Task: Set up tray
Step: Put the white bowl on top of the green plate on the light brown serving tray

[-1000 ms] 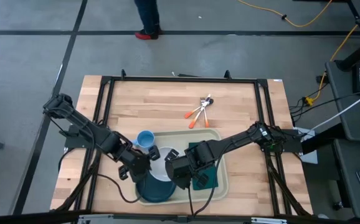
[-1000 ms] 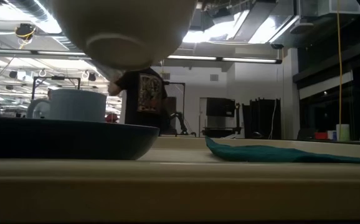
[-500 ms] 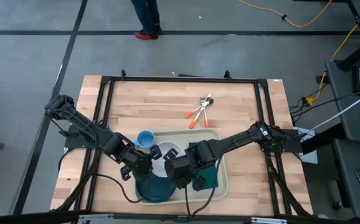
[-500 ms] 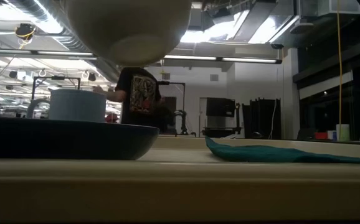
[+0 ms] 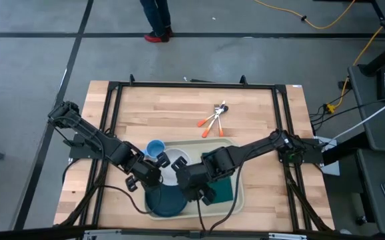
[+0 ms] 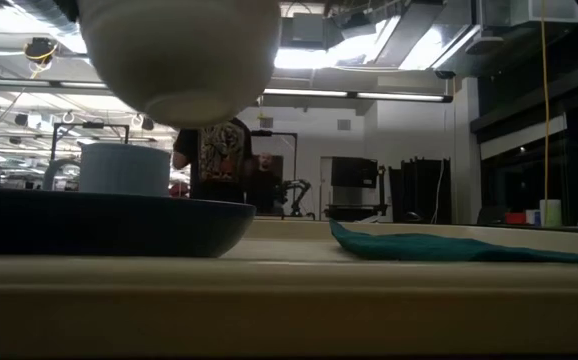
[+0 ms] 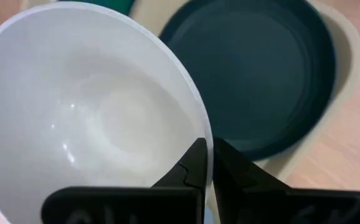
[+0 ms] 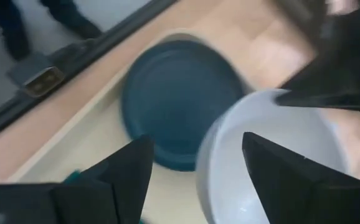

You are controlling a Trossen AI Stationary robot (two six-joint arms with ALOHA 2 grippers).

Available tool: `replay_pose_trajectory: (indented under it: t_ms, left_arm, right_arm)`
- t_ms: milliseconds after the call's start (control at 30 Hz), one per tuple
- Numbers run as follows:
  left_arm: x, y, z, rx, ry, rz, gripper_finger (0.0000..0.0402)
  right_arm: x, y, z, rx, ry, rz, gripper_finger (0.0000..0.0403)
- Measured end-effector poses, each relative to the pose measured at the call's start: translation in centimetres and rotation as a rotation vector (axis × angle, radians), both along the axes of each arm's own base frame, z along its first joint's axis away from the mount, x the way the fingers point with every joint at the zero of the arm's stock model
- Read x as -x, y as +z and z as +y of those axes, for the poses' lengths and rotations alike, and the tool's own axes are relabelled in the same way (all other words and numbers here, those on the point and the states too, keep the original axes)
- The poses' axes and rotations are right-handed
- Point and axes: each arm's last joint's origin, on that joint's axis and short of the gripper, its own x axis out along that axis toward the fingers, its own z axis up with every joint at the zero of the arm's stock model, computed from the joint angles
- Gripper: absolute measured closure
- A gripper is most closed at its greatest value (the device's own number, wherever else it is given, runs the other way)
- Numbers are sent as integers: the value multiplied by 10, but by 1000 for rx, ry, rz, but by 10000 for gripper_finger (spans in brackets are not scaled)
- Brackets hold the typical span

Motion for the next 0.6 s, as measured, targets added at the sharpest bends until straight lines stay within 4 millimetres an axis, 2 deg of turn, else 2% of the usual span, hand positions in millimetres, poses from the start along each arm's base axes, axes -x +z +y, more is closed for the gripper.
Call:
replay_pose_trajectory:
  t_ms: [233,467,600]
  left_arm:
    - [6,2,1,5,48,29,399]
    - [19,13,-4,52,53,-6,399]
    - [28,17,-10,59,19,-10,399]
  right_arm:
    - [5,18,-6,55,-80,-94,151]
    - [11,33,-9,-86,-258,-109,174]
    - [14,34,-10,-108,-305,-86,194]
